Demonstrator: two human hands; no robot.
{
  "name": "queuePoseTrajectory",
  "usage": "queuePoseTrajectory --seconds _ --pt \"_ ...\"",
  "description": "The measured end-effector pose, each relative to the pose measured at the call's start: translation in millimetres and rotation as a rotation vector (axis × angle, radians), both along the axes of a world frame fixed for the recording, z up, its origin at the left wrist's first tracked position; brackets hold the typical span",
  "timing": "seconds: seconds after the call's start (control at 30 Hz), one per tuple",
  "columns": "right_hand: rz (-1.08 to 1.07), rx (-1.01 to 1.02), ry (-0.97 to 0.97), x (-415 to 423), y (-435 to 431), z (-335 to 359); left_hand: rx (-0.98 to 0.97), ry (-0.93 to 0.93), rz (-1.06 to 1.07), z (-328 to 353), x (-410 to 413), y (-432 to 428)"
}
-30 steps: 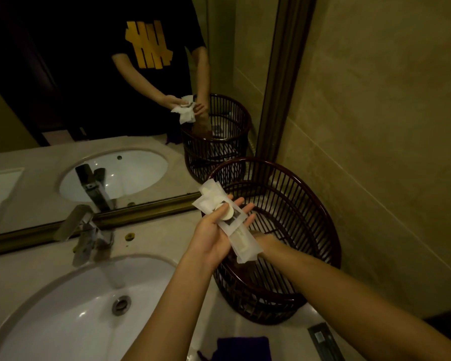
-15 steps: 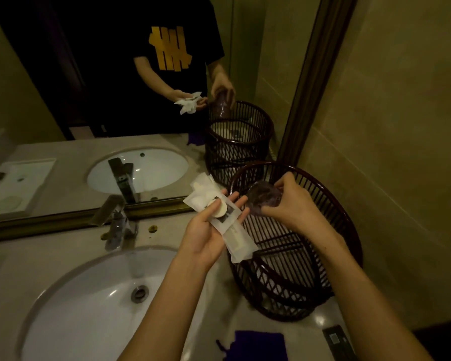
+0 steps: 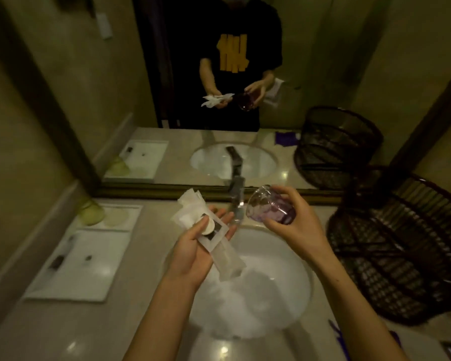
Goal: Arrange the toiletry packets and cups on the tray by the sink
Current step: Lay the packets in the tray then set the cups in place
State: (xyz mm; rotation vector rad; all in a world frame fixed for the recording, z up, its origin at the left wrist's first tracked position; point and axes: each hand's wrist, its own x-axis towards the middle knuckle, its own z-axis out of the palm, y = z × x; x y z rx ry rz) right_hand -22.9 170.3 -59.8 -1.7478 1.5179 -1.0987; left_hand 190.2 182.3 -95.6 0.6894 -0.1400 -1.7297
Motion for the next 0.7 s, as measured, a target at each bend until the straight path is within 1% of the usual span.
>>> queuePoseTrajectory --seconds 0.1,0.17,0.3,0.5,0.7 --pt "0.104 0.050 -0.003 69 8 -23 0.050 -0.021 0.085 -11 76 27" --pt "0.175 0.081 -0.021 109 13 -36 0.083 -0.002 0.145 -15 116 46" --pt "0.252 0.120 0.057 179 6 -62 0.119 0.013 0.228 -25 174 72" --pt "0.309 0.209 0.159 266 -42 -99 0.154 0.034 0.327 -42 220 84" --pt "0.386 0.270 0.400 349 -127 -129 0.177 0.008 0.453 -53 247 74"
